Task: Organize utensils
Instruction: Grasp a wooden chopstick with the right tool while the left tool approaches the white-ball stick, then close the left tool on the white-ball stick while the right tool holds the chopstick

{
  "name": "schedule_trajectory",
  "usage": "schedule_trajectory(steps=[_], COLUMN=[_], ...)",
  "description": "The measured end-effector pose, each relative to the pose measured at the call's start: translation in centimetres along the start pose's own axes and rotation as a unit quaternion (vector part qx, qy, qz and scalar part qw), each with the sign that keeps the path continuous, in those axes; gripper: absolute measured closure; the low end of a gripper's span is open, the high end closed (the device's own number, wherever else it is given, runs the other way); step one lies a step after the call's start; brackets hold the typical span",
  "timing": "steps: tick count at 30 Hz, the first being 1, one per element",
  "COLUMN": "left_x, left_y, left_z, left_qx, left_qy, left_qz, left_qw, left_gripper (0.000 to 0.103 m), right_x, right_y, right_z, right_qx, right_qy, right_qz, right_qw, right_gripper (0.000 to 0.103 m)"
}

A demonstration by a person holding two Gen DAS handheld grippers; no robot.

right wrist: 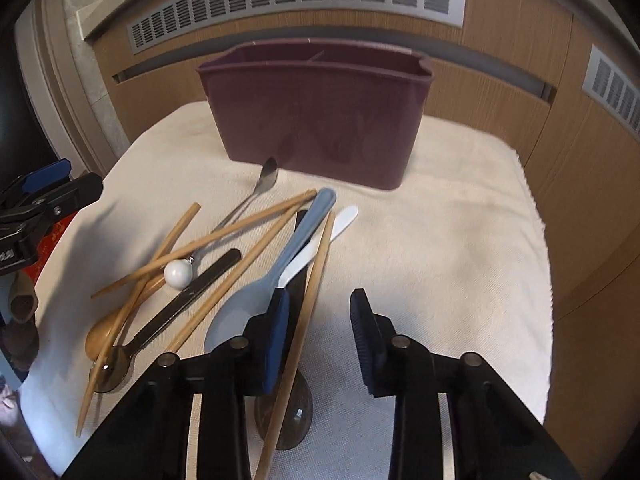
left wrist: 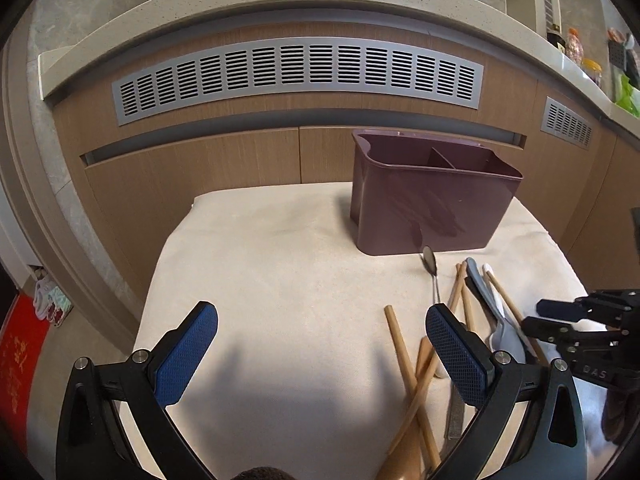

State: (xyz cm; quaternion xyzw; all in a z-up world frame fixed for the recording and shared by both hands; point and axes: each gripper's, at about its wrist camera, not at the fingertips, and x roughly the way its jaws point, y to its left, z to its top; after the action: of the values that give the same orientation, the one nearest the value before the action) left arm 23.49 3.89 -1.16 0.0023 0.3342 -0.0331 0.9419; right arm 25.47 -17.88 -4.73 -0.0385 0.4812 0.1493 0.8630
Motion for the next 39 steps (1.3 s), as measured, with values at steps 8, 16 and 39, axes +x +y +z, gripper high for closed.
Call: schedule_trajectory(steps=[8, 16, 39], left_x=[0.0, 0.6, 3.8], left_y=[0.4, -1.1, -8.9], left_z=[-0.5, -1.6, -2.8], left_qx=[-0.007, 0.003, 0.056], left_qy=[0.025, 0.059, 0.134], left_qz=[-0.001, -0.038, -0.128], left_qw=[0.9997, 0.9975, 0.9811], left_gripper=[0.0, 0.005, 0.077], right_x=[0.7, -2.1, -2.3], right_y=[0.0, -1.6, -4.6], right_z=[-0.1, -1.8, -4.6], right_qx=[0.006, 0.011, 0.063], right_qy=[0.016, -0.014, -0.033], right_qz=[0.033, 0.027, 0.031], right_qw=[0.999, 0.999, 0.997], right_gripper=[0.095, 0.097, 0.097])
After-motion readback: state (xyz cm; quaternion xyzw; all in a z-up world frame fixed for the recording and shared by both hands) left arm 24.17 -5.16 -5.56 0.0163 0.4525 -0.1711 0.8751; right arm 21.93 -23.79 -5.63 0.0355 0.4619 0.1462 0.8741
